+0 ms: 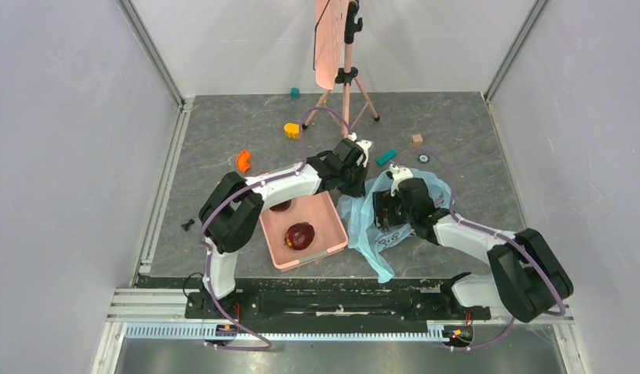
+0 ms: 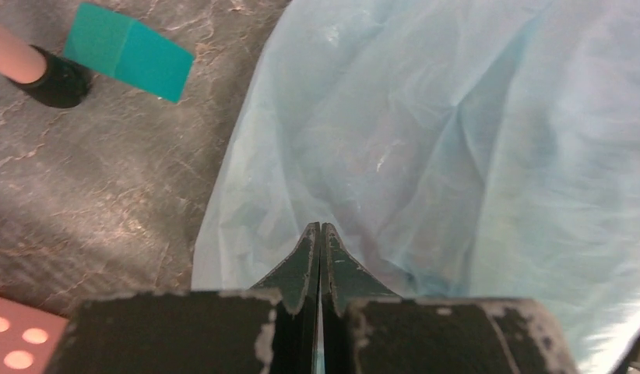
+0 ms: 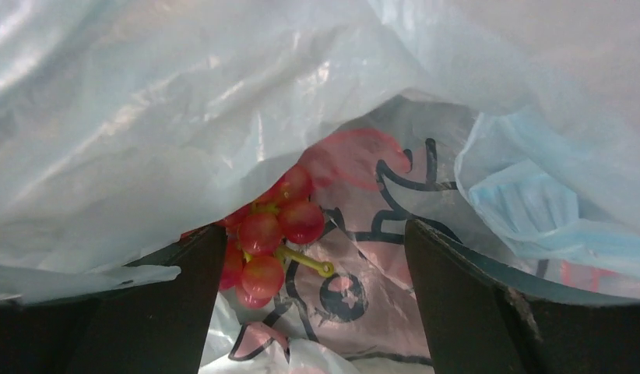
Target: Take the fake fruits out of the plastic bag
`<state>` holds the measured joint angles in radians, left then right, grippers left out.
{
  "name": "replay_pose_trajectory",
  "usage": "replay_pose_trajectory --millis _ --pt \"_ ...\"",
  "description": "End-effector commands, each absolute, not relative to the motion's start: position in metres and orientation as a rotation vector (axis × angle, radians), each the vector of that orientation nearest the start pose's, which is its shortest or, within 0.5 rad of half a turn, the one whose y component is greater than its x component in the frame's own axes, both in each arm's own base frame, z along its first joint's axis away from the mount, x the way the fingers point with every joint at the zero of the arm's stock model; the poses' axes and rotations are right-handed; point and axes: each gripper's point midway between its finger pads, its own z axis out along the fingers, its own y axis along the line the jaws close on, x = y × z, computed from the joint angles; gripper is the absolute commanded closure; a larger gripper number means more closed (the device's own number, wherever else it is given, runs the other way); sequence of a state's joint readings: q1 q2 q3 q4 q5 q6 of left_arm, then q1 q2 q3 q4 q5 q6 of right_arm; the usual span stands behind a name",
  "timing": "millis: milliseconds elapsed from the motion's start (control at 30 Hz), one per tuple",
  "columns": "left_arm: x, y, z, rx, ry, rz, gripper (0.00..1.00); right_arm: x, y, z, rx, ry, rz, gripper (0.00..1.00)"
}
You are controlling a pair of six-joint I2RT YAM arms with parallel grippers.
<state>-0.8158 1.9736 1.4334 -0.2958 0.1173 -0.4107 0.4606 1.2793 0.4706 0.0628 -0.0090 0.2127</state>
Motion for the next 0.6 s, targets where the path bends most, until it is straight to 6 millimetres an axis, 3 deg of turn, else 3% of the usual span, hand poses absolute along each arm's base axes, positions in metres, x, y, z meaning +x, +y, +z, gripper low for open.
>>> replay_pose_trajectory --millis 0,133,267,400,567 --pt "0.318 -0.403 0.074 0.631 2.412 -0.726 0.98 0.282 0.151 0.021 -0.304 2.322 0.341 0.13" --pt "0.318 -0.403 0.071 0.636 2.417 -0.718 0.98 0.288 0.147 0.013 -0.28 2.33 0.293 0.2" --pt "0.317 -0.402 0.067 0.639 2.425 -0.712 0.98 0.29 0.15 0.012 -0.281 2.321 0.308 0.44" --pt "0.318 -0.401 0.064 0.639 2.432 -0.701 0.98 0.289 0.151 0.022 -0.277 2.281 0.33 0.55" --pt "0.318 -0.4 0.062 0.633 2.438 -0.692 0.98 0.289 0.147 0.045 -0.255 2.227 0.329 0.57"
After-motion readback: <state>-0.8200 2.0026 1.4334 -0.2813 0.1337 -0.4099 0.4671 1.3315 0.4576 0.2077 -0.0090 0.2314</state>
